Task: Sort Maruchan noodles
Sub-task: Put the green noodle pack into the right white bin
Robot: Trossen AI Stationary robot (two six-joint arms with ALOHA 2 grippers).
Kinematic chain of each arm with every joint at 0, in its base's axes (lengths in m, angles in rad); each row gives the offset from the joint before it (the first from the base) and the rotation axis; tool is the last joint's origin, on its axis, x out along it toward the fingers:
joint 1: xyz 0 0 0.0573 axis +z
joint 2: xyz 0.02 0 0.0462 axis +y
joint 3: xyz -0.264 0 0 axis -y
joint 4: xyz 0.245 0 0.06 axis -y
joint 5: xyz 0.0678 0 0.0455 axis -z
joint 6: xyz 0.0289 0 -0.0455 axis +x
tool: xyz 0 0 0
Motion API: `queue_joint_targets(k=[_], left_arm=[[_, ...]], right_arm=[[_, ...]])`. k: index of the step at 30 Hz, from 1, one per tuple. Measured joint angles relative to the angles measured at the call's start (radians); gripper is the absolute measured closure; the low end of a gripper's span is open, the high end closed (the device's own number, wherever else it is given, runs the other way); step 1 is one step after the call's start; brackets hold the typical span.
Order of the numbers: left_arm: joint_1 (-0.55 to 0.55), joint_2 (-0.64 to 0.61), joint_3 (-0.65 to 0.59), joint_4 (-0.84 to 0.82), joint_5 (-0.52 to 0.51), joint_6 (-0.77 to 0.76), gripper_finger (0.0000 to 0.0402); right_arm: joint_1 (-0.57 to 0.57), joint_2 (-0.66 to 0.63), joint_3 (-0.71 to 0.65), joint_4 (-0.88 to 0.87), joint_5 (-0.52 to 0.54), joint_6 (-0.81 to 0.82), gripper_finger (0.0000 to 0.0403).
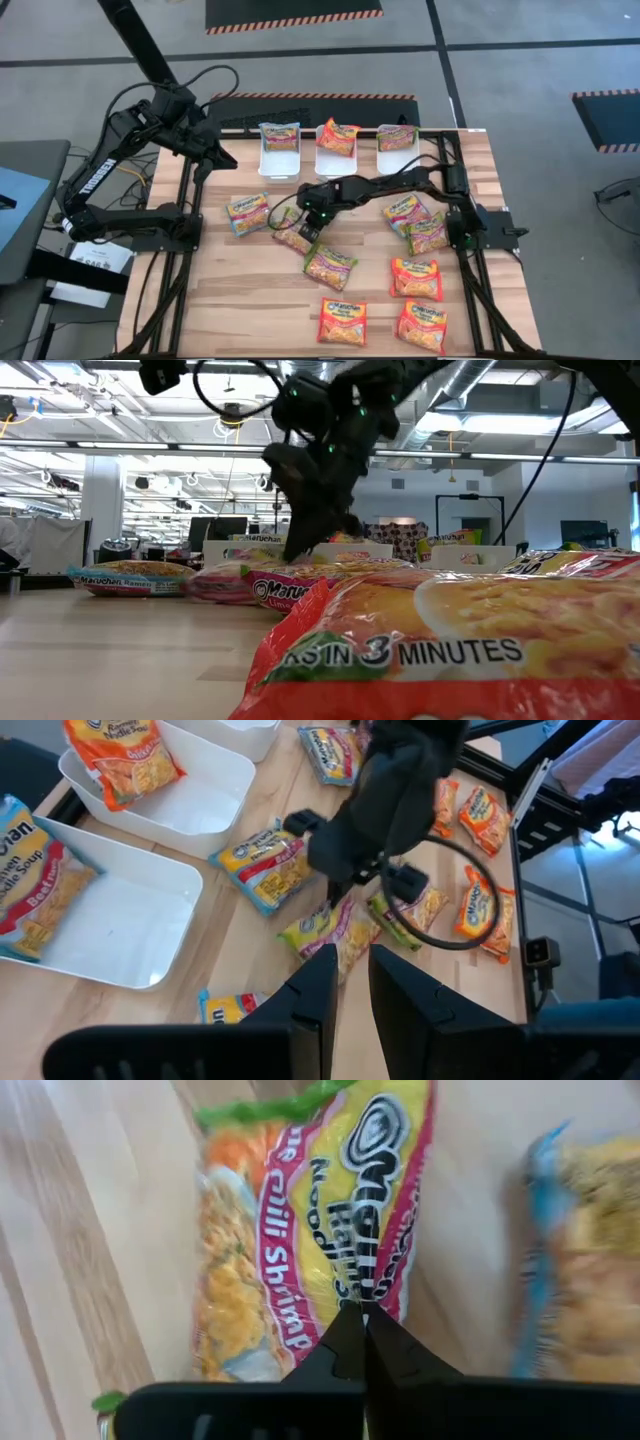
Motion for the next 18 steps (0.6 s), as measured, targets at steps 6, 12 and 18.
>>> queue_joint_targets(k=[6, 12, 18], left_arm=[[0.000, 0.000, 0.000, 0.000, -0.046, 0.006, 0.0355], [0.000, 0.000, 0.000, 0.000, -0.054, 0.023, 0.0355], [0.000, 0.000, 0.000, 0.000, -0.061, 0.047, 0.0355]], right_arm=[[0.010, 0.000, 0.170, -0.268, 0.134, -0.119, 0.0400], [-0.005, -0.001, 0.313, -0.455, 0.222, -0.196, 0.0402], [-0.027, -0.002, 0.450, -0.657, 0.321, -0.256, 0.0402]])
